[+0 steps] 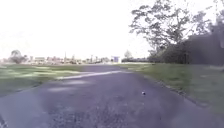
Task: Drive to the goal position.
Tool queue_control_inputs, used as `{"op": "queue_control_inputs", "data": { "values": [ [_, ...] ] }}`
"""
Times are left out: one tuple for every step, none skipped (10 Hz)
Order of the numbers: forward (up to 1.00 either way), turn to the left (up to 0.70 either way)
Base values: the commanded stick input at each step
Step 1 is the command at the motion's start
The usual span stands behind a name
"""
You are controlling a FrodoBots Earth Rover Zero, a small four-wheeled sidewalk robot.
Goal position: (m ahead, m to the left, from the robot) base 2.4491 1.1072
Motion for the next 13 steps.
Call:
{"op": "queue_control_inputs", "data": {
  "values": [
    [0.85,0.00],
    [0.85,0.00],
    [0.85,0.00],
    [0.85,0.00],
    [0.85,0.00],
    [0.85,0.00],
    [0.85,0.00],
    [0.85,0.00],
    [0.85,0.00],
    [0.85,0.00],
    [0.85,0.00],
    [0.85,0.00],
    [0.85,-0.12]
  ]
}}
